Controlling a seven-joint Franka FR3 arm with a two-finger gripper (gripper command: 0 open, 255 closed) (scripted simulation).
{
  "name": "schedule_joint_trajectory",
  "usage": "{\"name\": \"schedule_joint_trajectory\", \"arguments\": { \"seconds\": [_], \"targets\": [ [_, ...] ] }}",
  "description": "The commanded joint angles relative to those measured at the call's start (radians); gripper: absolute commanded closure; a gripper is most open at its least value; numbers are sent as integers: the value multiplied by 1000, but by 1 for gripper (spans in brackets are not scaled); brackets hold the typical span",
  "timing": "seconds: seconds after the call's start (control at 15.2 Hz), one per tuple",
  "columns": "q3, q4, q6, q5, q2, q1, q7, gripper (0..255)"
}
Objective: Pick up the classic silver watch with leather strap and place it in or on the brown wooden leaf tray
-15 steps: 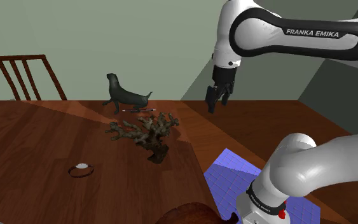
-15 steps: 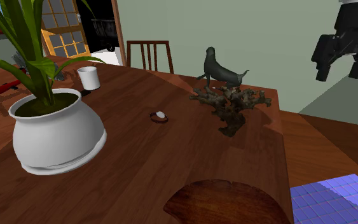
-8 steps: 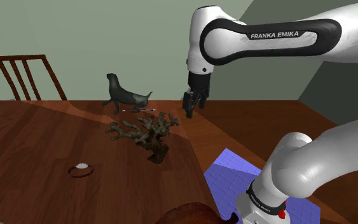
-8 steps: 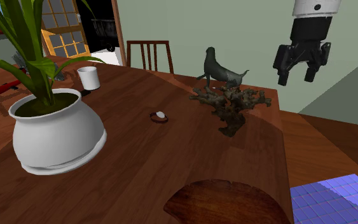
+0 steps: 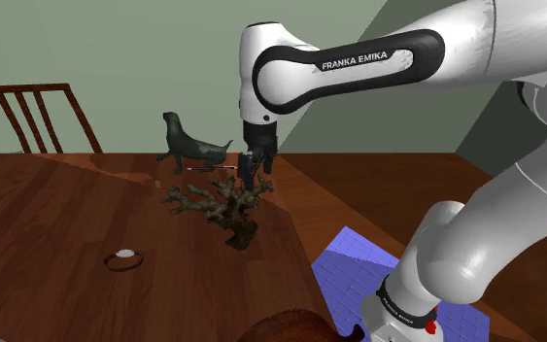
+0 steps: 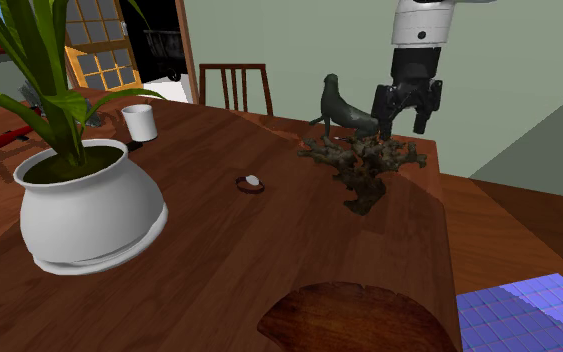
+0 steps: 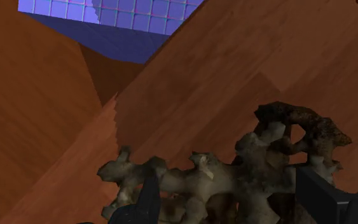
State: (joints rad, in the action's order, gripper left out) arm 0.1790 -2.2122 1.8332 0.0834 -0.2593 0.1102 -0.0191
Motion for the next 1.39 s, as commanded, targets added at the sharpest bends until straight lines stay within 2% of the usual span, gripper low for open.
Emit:
{"name": "schedule_joint_trajectory", "arguments": {
  "seconds": [0.0, 0.66, 1.32],
  "targets": [
    [17, 40, 30, -2, 67, 14, 10, 0],
    [103, 306, 97, -53, 391, 97, 29, 0],
    [162, 658, 74, -151, 721, 222, 44, 0]
  ]
}}
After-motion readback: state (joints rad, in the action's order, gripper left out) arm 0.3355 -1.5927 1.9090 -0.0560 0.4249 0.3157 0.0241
